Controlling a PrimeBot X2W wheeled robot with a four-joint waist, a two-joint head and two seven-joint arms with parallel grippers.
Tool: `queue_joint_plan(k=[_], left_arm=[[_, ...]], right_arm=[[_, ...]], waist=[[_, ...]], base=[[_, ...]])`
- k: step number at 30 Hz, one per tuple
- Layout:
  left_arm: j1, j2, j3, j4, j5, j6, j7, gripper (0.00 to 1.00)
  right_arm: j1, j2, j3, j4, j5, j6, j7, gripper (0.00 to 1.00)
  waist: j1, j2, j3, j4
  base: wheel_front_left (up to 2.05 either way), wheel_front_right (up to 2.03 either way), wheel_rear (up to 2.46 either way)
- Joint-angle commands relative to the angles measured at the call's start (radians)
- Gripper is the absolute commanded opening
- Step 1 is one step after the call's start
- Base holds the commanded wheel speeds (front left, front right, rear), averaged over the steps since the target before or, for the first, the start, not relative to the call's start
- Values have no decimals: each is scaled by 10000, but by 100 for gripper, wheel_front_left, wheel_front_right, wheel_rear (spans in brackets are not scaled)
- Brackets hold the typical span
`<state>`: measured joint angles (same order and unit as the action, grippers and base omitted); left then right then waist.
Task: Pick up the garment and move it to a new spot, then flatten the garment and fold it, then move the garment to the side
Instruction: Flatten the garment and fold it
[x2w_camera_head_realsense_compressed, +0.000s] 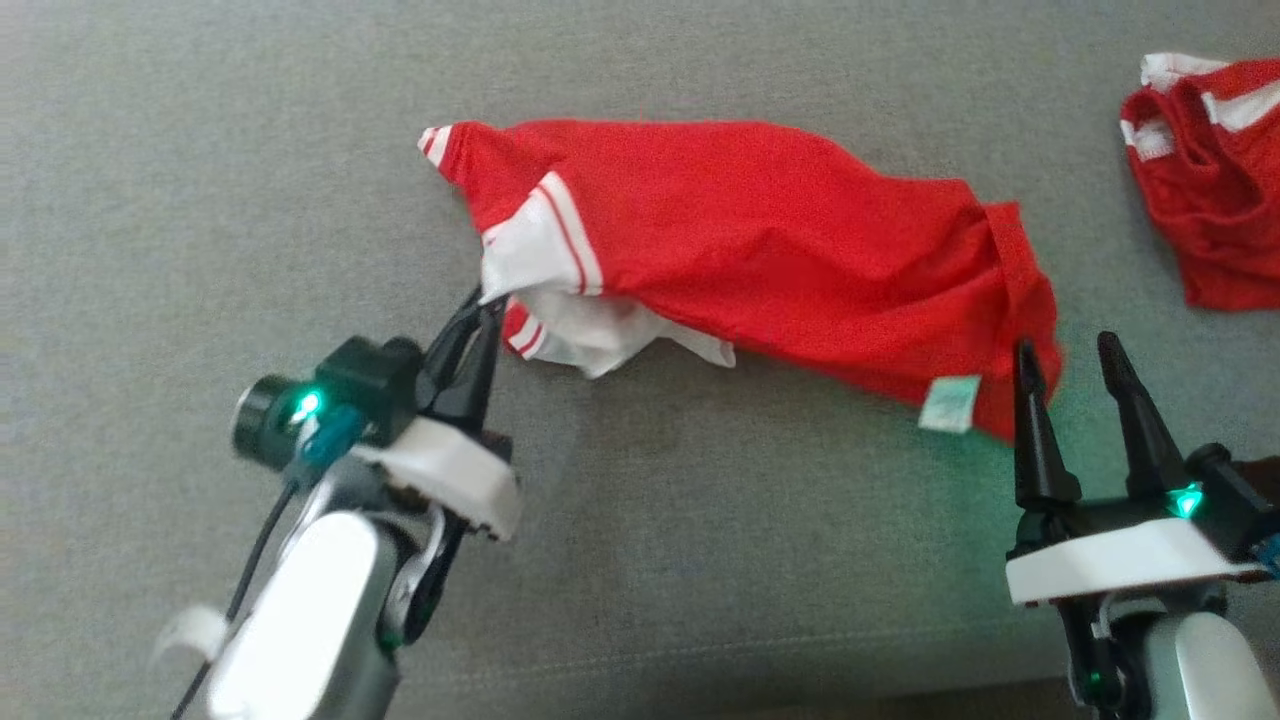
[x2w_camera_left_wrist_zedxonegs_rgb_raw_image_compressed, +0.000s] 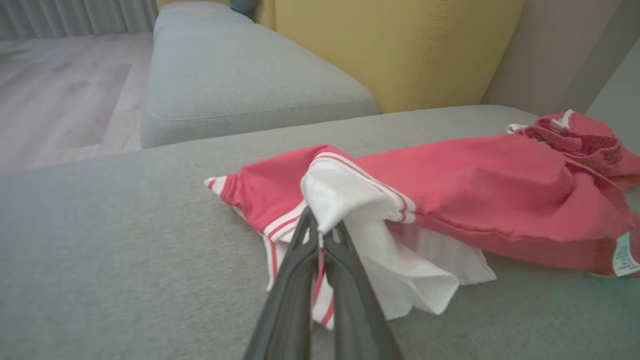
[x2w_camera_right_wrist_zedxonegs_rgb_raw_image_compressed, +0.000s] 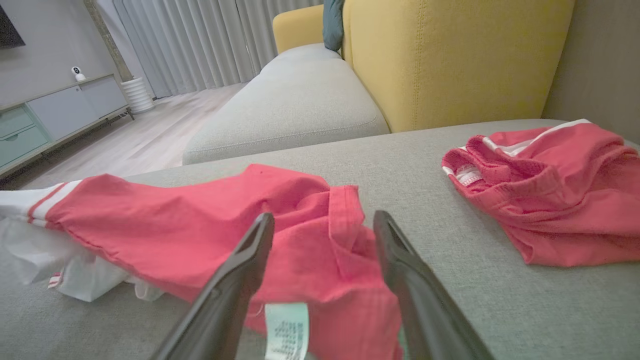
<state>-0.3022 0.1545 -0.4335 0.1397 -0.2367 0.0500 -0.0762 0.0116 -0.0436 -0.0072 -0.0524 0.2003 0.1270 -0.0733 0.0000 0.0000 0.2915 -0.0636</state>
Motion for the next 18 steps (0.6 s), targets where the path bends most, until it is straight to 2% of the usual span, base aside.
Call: queue_joint_plan(k=[1,5,9,13,17,18], left_arm=[[121,342,456,-648,164,182,85,0],[1118,774,642,-1733,237,631,620,0],[2253,1063,647,-2569,101,886,1344,0],[2773,1094,332,-2734,139,891,1621,0],[2970,742,-157,-2072,-37,722,1689,1],[2954,645,-215,-1814,-88,698,1639,42]], right_arm=[[-25,-66,192,-299,69,37,-25,100],[79,-66,74,-287,76,37,58,100],[128,-66,-84,-327,22,37,149,100],[125,-66,-257,-407,-76,37,239,100],[105,-66,-547,-546,-185,37,324,100],[113,-66,-630,-614,-234,37,340,100]], waist=[[0,0,-63,95],[0,0,-152,322],[0,0,-184,506],[0,0,-155,579],[0,0,-133,625],[0,0,-153,636]], base=[[0,0,0],[0,0,0],[0,0,0],[0,0,0],[0,0,0],[0,0,0]])
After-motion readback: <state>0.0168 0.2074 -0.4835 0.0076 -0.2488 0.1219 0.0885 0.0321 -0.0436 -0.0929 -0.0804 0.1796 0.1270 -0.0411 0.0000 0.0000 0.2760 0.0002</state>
